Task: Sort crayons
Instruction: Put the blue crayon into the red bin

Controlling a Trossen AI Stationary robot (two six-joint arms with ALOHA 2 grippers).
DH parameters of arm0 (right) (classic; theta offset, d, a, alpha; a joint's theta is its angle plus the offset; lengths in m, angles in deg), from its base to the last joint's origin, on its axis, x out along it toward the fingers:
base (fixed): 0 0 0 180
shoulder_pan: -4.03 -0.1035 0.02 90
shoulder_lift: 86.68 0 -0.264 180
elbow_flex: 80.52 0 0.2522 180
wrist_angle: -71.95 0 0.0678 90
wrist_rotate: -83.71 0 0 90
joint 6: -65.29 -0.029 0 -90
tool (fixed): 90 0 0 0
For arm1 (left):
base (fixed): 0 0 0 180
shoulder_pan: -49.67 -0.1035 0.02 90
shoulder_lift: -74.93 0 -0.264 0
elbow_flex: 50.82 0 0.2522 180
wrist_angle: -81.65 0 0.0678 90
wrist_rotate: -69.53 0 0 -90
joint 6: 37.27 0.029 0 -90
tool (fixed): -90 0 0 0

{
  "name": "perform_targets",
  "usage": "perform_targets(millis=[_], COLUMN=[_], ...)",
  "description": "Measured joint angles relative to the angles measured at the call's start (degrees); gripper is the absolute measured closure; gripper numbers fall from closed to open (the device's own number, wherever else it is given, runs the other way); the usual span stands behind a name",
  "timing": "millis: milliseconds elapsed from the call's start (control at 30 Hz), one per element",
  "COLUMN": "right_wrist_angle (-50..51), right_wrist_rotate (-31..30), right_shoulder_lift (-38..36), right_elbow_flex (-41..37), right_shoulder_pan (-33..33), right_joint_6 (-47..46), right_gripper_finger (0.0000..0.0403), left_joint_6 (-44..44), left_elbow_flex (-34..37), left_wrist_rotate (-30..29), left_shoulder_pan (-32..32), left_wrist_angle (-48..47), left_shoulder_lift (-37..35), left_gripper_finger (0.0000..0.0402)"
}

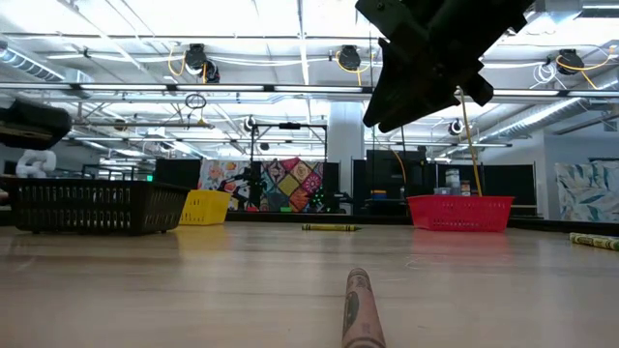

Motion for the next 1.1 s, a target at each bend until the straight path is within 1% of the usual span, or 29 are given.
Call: perform_targets(millis=[167, 333, 600, 700, 933, 1100], right_wrist_angle=[0.0, 0.0, 0.0, 0.0, 0.0, 0.0], right_wrist_rotate=[0.0, 0.0, 0.0, 0.0, 0.0, 0.0], right_shoulder_lift=[0.0, 0.0, 0.0, 0.0, 0.0, 0.0], right_elbow_flex=[0.0, 0.0, 0.0, 0.0, 0.0, 0.0], right_shoulder_pan=[0.0, 0.0, 0.0, 0.0, 0.0, 0.0], right_joint_6=[0.0, 0.1, 0.2, 0.2, 0.0, 0.0], right_gripper_finger=[0.0293, 0.0293, 0.0293, 0.0293, 0.0293, 0.0293], left_joint_6=[0.1, 2.8, 2.6, 2.7, 5.6, 6.0], left_elbow_flex=[0.0, -0.2, -0.2, -0.1, 0.0, 0.0], left_wrist_rotate=[0.6, 1.5, 1.5, 0.7, 0.4, 0.5], left_shoulder_pan=[-1.4, -1.6, -1.6, -1.5, -1.6, -2.1], left_wrist_angle=[0.1, 0.5, 1.0, 2.3, 3.2, 4.3], left_shoulder_lift=[1.5, 2.9, 3.0, 3.1, 3.1, 3.1], left_gripper_finger=[0.0318, 0.0318, 0.0318, 0.0318, 0.0318, 0.0318])
